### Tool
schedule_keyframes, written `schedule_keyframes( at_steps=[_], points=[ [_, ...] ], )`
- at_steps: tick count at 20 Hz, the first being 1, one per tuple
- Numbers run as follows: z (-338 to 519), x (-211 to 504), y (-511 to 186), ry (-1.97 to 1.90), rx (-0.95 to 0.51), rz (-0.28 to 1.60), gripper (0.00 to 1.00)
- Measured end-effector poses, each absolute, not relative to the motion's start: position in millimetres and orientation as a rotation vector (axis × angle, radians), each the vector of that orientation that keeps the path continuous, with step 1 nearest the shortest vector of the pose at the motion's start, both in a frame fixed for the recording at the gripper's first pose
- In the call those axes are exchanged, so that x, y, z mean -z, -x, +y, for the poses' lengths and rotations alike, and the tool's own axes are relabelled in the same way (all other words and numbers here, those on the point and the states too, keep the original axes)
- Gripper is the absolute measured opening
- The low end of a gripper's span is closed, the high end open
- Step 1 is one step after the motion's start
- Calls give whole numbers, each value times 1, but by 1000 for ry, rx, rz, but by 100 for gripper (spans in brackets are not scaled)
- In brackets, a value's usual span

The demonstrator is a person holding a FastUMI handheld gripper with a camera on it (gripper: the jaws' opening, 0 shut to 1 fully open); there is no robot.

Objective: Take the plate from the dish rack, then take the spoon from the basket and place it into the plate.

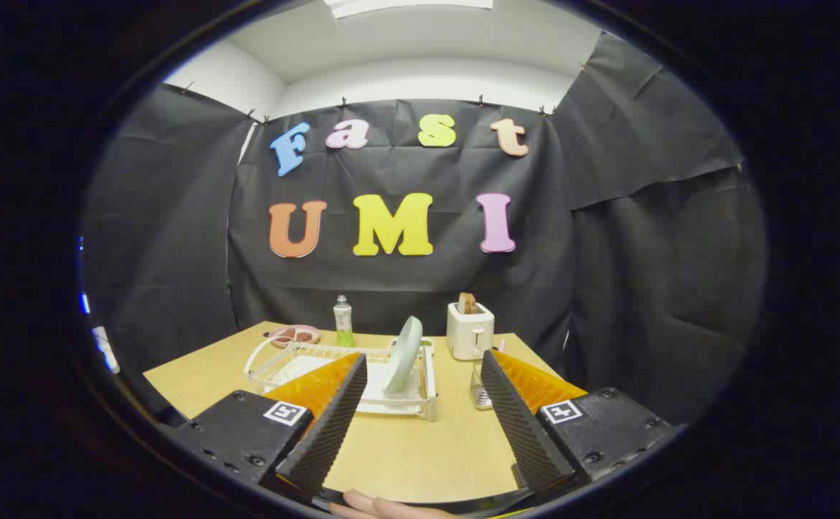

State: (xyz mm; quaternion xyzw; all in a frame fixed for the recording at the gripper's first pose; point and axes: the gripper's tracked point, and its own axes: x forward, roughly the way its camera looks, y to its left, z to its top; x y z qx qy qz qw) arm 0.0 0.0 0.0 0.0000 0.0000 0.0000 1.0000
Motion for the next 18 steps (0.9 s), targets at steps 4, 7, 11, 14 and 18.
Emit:
schedule_keyframes(
  at_steps=[4, 7, 11, 14, 18],
  points=[
    [-1, 2, -2, -12, 0, 1, 100],
    [-3, 3, -3, -18, 1, 1, 100],
    [-7, 4, -6, -22, 5, 4, 100],
    [-10, 0, -13, -28, 16, 10, 100],
    [-8, -8, -42, -11, 23, 41, 100]
  ],
)
